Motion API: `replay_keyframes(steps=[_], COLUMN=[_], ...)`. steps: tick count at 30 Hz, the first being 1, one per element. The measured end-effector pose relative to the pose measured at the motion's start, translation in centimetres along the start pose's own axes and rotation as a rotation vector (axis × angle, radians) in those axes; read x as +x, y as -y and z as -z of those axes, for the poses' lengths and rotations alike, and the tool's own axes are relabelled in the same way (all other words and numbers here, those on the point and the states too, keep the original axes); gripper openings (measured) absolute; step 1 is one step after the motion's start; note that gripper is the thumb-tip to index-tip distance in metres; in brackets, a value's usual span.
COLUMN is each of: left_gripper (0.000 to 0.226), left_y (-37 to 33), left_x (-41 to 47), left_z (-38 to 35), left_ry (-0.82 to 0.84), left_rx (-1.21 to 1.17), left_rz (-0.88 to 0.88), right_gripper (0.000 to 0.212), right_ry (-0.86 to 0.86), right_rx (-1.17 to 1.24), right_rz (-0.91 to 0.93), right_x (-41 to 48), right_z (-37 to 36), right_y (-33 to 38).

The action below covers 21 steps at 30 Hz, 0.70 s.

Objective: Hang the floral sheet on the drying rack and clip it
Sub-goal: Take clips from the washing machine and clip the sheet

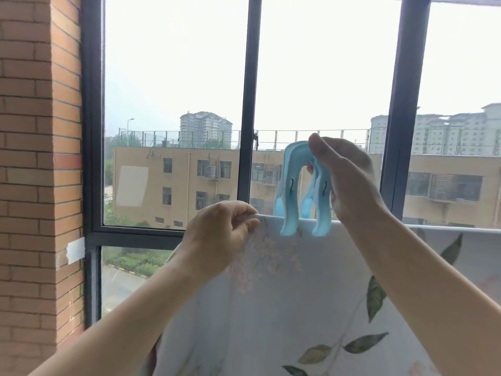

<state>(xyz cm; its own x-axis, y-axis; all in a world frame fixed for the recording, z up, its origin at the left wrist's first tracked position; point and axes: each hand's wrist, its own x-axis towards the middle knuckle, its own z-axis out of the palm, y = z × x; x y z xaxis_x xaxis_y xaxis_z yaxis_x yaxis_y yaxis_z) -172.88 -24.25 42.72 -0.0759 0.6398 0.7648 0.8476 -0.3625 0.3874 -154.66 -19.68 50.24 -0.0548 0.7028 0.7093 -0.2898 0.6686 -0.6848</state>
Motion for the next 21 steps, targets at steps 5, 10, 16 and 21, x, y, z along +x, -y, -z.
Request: replay_keyframes(steps=[5,10,16,21], left_gripper=[0.01,0.011,0.013,0.013], left_y=[0.2,0.3,0.2,0.2], left_x=[0.3,0.5,0.3,0.3], left_z=[0.0,-0.2,-0.3,0.0], left_ry=[0.007,0.013,0.008,-0.002], left_rx=[0.01,0.008,0.027,0.026], left_rz=[0.007,0.01,0.007,0.018], right_gripper=[0.012,0.012,0.032,0.061], right_ry=[-0.003,-0.015,0.054,0.264], right_rx=[-0.013,-0.008,-0.01,-0.019], right_rz=[-0.084,-0.037,0.051,0.062], right_x=[-0.9,-1.6,-2.3,-2.6], right_z=[-0.1,0.4,0.8,2.2], right_y=[-1.7,-1.9,-1.9,-2.7])
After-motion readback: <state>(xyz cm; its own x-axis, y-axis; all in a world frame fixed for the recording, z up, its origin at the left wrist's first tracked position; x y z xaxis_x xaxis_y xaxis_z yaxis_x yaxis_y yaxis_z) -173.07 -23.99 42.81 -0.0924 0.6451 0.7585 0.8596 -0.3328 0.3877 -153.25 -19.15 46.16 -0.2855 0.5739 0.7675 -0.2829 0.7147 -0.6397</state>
